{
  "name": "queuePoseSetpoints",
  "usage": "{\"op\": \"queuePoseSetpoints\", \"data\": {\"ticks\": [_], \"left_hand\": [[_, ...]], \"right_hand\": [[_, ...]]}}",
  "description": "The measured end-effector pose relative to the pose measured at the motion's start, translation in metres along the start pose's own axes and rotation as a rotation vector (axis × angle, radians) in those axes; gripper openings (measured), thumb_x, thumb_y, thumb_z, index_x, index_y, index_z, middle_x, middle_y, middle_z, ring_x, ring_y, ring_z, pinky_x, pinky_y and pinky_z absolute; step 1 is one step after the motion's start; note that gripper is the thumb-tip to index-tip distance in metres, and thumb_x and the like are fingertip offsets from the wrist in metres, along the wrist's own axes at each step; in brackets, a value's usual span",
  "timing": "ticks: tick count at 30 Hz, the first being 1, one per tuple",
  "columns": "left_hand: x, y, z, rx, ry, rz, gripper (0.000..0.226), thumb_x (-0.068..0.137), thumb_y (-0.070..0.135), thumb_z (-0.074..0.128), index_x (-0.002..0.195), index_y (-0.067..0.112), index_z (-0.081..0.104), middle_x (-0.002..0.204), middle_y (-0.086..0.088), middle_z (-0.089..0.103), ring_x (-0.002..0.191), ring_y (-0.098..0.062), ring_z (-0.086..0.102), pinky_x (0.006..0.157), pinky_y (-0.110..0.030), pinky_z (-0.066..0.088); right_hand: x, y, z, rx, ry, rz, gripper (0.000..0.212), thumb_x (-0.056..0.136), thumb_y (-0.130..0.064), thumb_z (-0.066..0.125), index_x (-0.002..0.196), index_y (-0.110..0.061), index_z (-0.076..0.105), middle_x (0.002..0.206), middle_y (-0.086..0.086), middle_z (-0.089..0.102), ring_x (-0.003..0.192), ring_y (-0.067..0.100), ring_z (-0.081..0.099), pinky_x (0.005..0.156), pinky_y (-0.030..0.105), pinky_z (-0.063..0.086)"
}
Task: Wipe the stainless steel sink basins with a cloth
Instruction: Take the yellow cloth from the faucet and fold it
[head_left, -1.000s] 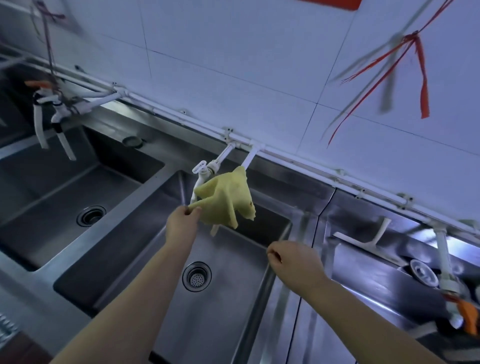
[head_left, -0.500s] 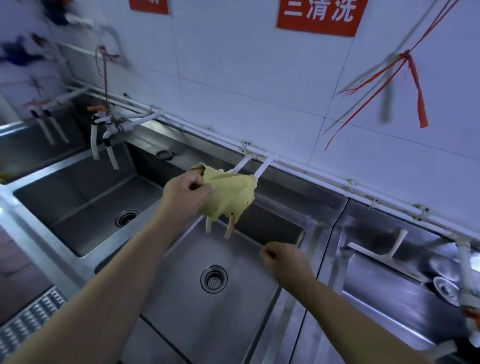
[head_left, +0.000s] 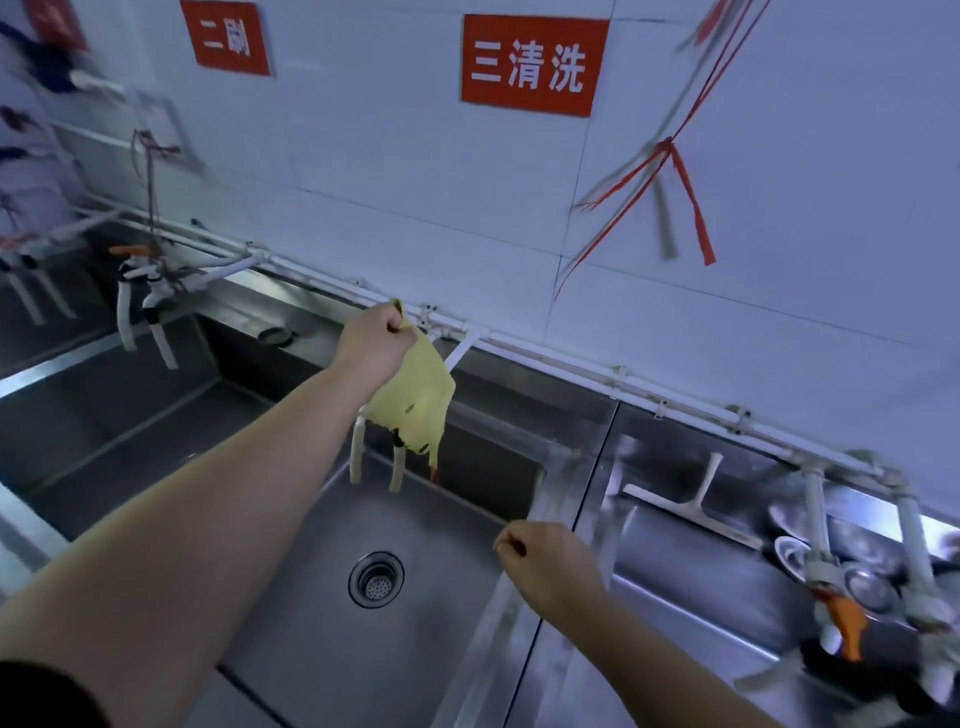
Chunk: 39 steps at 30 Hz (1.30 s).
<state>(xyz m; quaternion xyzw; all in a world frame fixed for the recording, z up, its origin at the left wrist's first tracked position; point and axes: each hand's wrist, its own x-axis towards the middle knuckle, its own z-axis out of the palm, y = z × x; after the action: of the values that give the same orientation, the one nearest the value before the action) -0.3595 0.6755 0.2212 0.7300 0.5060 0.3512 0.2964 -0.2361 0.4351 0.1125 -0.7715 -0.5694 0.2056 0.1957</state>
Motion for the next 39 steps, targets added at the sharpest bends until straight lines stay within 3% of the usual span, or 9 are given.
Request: {"op": "queuePoseSetpoints", "data": {"ticks": [6, 16, 20, 25, 29, 33, 35, 37, 39], "left_hand": [[0.030, -0.007, 0.034, -0.008, -0.127, -0.040, 0.030, 0.087, 0.017, 0.057, 0.065, 0.015, 0.037, 0.063, 0.000, 0.036, 0.057, -0.016, 0.034, 0.052, -0.029, 0.023], [0.063, 0.061, 0.027, -0.419, -0.209, 0.244, 0.035, 0.084, 0.018, 0.064, 0.062, 0.024, 0.038, 0.060, 0.005, 0.032, 0.054, -0.011, 0.029, 0.052, -0.027, 0.024], [0.048, 0.059, 0.012, -0.405, -0.276, 0.316, 0.034, 0.083, 0.020, 0.065, 0.061, 0.025, 0.040, 0.059, 0.007, 0.034, 0.054, -0.007, 0.032, 0.050, -0.022, 0.026], [0.007, 0.049, -0.011, -0.514, -0.358, 0.275, 0.030, 0.084, 0.021, 0.064, 0.062, 0.024, 0.044, 0.071, -0.007, 0.046, 0.069, -0.016, 0.044, 0.067, -0.031, 0.034], [-0.034, 0.041, -0.032, -0.674, -0.391, 0.210, 0.027, 0.080, 0.020, 0.064, 0.060, 0.024, 0.045, 0.059, 0.004, 0.045, 0.051, -0.006, 0.041, 0.048, -0.016, 0.035], [-0.068, 0.031, -0.052, -0.803, -0.393, 0.137, 0.017, 0.078, 0.015, 0.061, 0.066, 0.016, 0.048, 0.066, -0.006, 0.048, 0.059, -0.015, 0.046, 0.057, -0.026, 0.037], [-0.084, 0.024, -0.064, -0.799, -0.384, 0.115, 0.016, 0.079, 0.013, 0.060, 0.065, 0.015, 0.052, 0.065, -0.008, 0.052, 0.059, -0.017, 0.050, 0.059, -0.025, 0.041], [-0.099, 0.013, -0.077, -0.702, -0.328, 0.096, 0.017, 0.081, 0.014, 0.060, 0.068, 0.008, 0.051, 0.068, -0.013, 0.048, 0.064, -0.022, 0.046, 0.064, -0.030, 0.040], [-0.114, 0.000, -0.089, -0.584, -0.251, 0.066, 0.021, 0.083, 0.013, 0.061, 0.069, 0.007, 0.047, 0.066, -0.009, 0.042, 0.063, -0.018, 0.041, 0.064, -0.028, 0.037]], "right_hand": [[0.002, 0.024, -0.006, -0.052, -0.008, 0.133, 0.022, 0.094, -0.024, 0.043, 0.085, -0.021, 0.063, 0.076, -0.003, 0.062, 0.068, 0.012, 0.056, 0.059, 0.024, 0.043], [0.019, 0.026, -0.011, 0.012, 0.027, 0.253, 0.023, 0.095, -0.027, 0.044, 0.082, -0.023, 0.062, 0.079, -0.002, 0.065, 0.066, 0.009, 0.058, 0.064, 0.026, 0.050], [0.030, 0.019, -0.013, 0.244, 0.109, 0.315, 0.022, 0.095, -0.027, 0.048, 0.078, -0.031, 0.061, 0.077, -0.004, 0.066, 0.070, 0.012, 0.064, 0.065, 0.027, 0.053], [0.051, 0.000, -0.013, 0.678, 0.184, 0.373, 0.020, 0.100, -0.024, 0.043, 0.091, -0.031, 0.060, 0.090, -0.005, 0.064, 0.077, 0.009, 0.058, 0.066, 0.022, 0.045], [0.056, -0.026, 0.008, 0.929, 0.149, 0.447, 0.028, 0.102, -0.031, 0.037, 0.092, -0.021, 0.062, 0.089, -0.001, 0.065, 0.085, 0.014, 0.059, 0.077, 0.027, 0.045], [0.053, -0.054, 0.031, 1.343, -0.032, 0.576, 0.049, 0.100, -0.044, 0.036, 0.077, -0.010, 0.062, 0.073, 0.007, 0.059, 0.055, 0.012, 0.049, 0.060, 0.025, 0.036], [0.045, -0.064, 0.036, 1.607, -0.122, 0.585, 0.047, 0.093, -0.051, 0.049, 0.083, -0.009, 0.067, 0.068, 0.008, 0.061, 0.049, 0.014, 0.057, 0.056, 0.026, 0.044], [0.039, -0.070, 0.039, 1.725, -0.138, 0.548, 0.041, 0.089, -0.050, 0.058, 0.100, -0.014, 0.073, 0.090, 0.009, 0.074, 0.075, 0.023, 0.072, 0.062, 0.033, 0.056], [0.035, -0.068, 0.041, 1.763, -0.090, 0.528, 0.038, 0.091, -0.043, 0.056, 0.108, -0.013, 0.071, 0.102, 0.013, 0.072, 0.090, 0.029, 0.071, 0.067, 0.040, 0.057]]}}
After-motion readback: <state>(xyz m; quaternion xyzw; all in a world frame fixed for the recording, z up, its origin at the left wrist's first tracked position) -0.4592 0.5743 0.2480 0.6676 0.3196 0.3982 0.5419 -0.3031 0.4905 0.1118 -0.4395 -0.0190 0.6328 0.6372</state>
